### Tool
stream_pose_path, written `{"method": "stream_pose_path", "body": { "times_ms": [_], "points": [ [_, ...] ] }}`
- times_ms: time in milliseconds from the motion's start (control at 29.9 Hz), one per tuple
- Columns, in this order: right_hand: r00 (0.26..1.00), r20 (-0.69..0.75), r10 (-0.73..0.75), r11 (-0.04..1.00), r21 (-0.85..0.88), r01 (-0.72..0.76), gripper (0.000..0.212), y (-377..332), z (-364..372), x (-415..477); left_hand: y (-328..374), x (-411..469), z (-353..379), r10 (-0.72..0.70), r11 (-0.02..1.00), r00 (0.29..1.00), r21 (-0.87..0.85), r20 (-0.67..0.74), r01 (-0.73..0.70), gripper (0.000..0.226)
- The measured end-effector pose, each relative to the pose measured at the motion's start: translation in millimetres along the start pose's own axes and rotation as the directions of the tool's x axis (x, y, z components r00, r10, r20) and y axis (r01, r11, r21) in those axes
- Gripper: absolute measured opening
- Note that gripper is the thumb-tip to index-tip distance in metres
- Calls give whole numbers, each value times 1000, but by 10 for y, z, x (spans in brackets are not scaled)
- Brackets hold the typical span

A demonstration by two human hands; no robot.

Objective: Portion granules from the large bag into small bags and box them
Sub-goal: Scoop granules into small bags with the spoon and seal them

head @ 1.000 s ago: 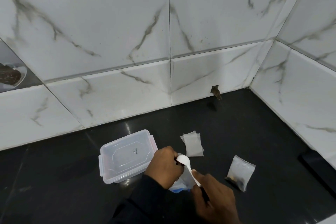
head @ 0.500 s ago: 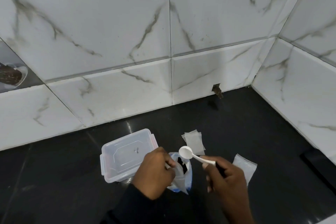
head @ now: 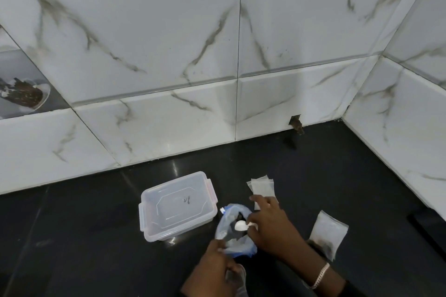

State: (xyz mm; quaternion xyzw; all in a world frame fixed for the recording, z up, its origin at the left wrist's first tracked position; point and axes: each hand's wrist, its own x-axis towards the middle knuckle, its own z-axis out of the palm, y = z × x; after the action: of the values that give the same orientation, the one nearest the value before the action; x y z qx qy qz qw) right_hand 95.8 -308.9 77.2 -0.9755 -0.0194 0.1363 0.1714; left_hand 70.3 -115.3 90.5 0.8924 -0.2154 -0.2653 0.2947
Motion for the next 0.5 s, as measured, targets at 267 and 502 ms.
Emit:
{"method": "stream_pose_path", "body": {
  "times_ms": [267,502],
  "points": [
    [985,-77,155,974,178,-139,20,101,224,119,143,130,208,-244,942,957,-270,-154,197,15],
    [900,-161,405,708,678,-198,23,161,195,-9,72,41,258,-147,982,945,-154,-293,105,27]
  ]
}}
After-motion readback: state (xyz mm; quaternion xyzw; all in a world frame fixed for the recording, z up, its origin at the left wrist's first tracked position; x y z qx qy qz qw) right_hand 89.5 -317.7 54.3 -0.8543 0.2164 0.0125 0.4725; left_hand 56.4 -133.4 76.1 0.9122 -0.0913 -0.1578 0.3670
